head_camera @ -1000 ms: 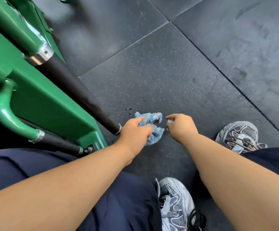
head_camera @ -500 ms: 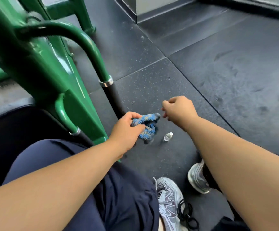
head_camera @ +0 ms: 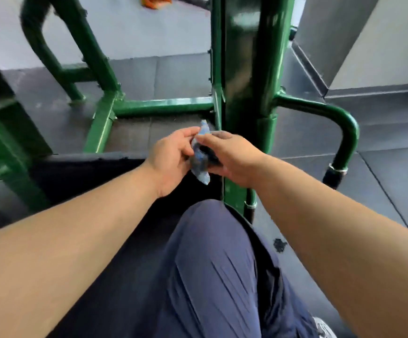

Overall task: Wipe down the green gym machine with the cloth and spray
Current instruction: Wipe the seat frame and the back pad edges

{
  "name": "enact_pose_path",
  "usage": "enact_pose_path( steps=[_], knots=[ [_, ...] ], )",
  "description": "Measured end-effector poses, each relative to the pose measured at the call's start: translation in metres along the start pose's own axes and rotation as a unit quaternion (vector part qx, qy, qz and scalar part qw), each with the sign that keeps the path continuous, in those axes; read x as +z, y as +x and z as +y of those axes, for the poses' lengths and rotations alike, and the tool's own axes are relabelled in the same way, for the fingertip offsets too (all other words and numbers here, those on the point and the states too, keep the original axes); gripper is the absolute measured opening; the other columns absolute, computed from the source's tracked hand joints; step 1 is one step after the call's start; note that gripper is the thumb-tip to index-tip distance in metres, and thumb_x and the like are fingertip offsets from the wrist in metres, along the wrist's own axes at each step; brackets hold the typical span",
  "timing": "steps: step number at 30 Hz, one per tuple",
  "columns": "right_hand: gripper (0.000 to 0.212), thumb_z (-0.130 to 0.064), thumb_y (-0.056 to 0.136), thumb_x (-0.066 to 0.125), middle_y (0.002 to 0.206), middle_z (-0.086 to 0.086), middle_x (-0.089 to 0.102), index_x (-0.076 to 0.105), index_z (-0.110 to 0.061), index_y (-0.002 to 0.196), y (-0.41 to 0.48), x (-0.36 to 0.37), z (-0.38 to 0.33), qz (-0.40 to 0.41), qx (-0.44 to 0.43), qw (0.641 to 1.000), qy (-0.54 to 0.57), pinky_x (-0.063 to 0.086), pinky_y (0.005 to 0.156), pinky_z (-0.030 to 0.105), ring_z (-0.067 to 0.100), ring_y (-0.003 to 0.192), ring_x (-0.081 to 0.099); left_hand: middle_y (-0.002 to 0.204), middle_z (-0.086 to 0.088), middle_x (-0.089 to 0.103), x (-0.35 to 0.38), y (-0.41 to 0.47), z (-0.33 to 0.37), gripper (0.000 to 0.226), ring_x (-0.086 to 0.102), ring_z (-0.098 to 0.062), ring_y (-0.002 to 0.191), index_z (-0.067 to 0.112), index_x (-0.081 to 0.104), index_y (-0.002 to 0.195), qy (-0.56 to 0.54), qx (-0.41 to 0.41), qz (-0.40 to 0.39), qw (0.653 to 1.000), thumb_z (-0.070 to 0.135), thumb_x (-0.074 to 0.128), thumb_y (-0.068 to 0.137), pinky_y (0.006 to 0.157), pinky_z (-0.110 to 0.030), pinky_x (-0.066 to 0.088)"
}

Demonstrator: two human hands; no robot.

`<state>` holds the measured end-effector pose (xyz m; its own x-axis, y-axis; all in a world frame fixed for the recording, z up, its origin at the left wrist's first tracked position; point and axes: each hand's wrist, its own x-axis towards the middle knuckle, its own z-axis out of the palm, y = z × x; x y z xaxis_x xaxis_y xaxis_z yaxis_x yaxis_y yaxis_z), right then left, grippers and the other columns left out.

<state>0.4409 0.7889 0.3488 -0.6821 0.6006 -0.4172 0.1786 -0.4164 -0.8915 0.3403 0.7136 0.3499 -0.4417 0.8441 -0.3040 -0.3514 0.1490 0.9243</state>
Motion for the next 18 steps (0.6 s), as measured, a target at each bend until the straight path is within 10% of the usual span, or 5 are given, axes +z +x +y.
enact_pose_path(
  steps=[4,7,12,16,18],
  knots=[
    [0.039,-0.007,0.087,0.057,0.124,0.01,0.062,0.063,-0.014,0.124,0.074,0.023,0.018,0.198,-0.074,0.909,-0.359,0.042,0.099,0.028,0.028,0.116,0.057,0.13,0.0,0.053,-0.073,0.029,-0.001,0.036,0.048,-0.014,0.121,0.027,0.05,0.126,0.098,-0.012,0.056,0.993,0.009,0.037,0.098,0.106,-0.034,0.036],
    [0.041,-0.008,0.09,0.044,0.129,0.015,0.052,0.054,-0.014,0.129,0.111,0.016,0.034,0.181,-0.078,0.834,-0.515,0.041,0.09,0.035,0.037,0.118,0.048,0.137,0.002,0.052,-0.131,0.059,-0.012,0.035,0.046,-0.016,0.127,0.031,0.052,0.13,0.304,0.007,0.138,0.943,0.019,0.045,0.097,0.109,-0.036,0.035],
    [0.019,-0.025,0.091,0.042,0.1,0.01,0.062,0.055,-0.011,0.092,0.144,0.028,0.076,0.2,-0.144,0.793,-0.557,0.038,0.073,0.035,0.036,0.095,0.055,0.139,0.004,0.051,-0.188,0.092,-0.029,0.038,0.051,-0.023,0.117,0.03,0.047,0.137,0.595,0.011,0.117,0.795,0.028,0.037,0.101,0.094,-0.034,0.041],
    [0.029,-0.031,0.091,0.047,0.109,0.001,0.066,0.067,-0.023,0.11,0.165,0.06,0.09,0.128,-0.242,0.766,-0.582,0.046,0.081,0.036,0.03,0.1,0.057,0.095,0.001,0.066,-0.22,0.113,-0.04,0.032,0.057,-0.029,0.085,0.029,0.059,0.087,0.729,0.04,0.094,0.677,0.033,0.029,0.097,0.065,-0.034,0.039],
    [0.03,-0.03,0.089,0.051,0.115,0.001,0.067,0.069,-0.027,0.113,0.166,0.074,0.093,0.074,-0.292,0.756,-0.582,0.047,0.083,0.036,0.031,0.1,0.059,0.095,0.0,0.066,-0.222,0.118,-0.047,0.031,0.057,-0.028,0.084,0.025,0.063,0.095,0.762,0.084,0.124,0.63,0.031,0.032,0.097,0.065,-0.033,0.033]
  ],
)
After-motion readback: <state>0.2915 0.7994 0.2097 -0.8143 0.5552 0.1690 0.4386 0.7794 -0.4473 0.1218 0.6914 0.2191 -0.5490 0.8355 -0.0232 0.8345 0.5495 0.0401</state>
